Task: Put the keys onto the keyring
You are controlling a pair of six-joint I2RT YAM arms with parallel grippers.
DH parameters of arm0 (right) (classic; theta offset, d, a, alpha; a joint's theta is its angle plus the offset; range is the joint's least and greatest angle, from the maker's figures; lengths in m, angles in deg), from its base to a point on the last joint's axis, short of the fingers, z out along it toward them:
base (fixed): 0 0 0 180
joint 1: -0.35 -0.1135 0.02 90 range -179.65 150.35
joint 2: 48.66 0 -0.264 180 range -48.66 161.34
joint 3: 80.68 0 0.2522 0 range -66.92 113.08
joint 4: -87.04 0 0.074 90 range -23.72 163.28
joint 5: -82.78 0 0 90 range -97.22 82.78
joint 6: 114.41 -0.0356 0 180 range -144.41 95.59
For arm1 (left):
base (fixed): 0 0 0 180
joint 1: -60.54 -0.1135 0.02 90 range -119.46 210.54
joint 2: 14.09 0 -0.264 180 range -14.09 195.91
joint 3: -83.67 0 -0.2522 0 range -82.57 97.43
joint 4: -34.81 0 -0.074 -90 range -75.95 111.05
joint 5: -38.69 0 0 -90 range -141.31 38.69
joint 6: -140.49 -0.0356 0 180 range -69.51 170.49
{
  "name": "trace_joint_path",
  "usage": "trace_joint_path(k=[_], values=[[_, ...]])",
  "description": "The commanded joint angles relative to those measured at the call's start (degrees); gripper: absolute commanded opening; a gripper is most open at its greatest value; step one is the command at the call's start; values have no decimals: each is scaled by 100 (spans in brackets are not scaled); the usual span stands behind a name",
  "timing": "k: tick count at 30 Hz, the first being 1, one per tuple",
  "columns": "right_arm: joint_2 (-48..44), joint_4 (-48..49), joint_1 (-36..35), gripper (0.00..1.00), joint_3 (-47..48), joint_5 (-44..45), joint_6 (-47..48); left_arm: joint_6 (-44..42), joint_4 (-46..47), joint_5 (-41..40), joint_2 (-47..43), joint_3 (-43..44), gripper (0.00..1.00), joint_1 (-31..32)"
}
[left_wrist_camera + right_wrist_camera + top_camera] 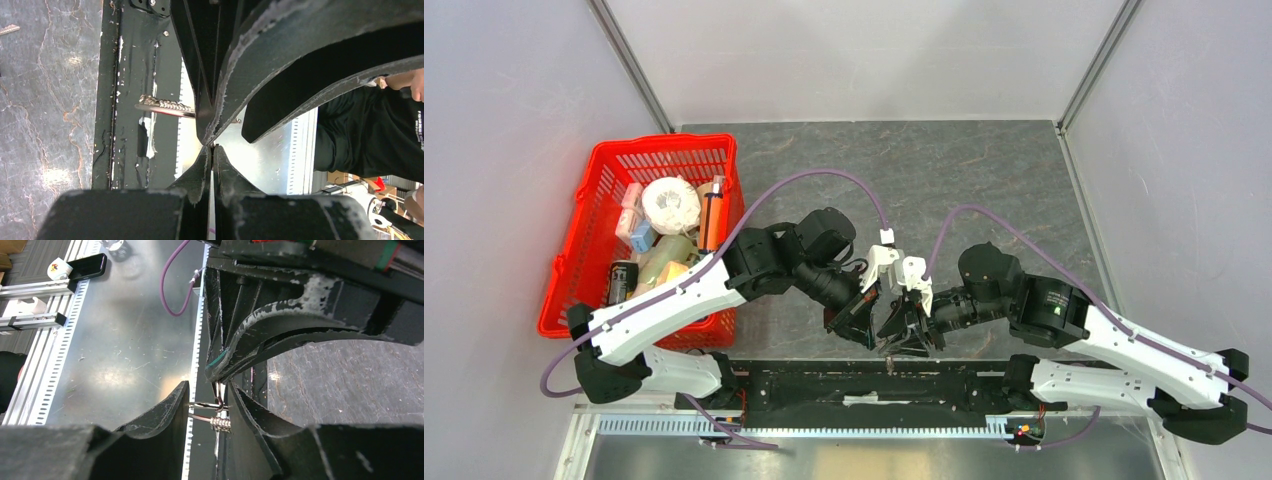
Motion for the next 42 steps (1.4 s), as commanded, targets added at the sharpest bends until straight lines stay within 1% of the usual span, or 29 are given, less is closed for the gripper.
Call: trace_joint_path(k=[1,5,16,32,37,39,40,42], values=[[-209,216,-55,41,24,121,145,-186,70,274,-103,286,2,45],[-287,172,-60,39,33,178,174,-186,67,296,-112,320,2,56],[-252,222,-64,40,-31,356,173,-102,185,389,-138,368,2,99],[-147,70,-136,33,-10,263,173,-98,196,222,-203,463,2,104],[-120,9,-184,29,-18,264,181,-50,281,152,-256,472,2,108],[-116,11,-207,25,-37,275,181,-30,317,137,-276,483,2,105],[-121,7,-213,21,-40,298,181,-20,334,123,-278,482,2,104],[-130,-7,-239,18,-41,328,182,-10,343,133,-279,489,2,110]])
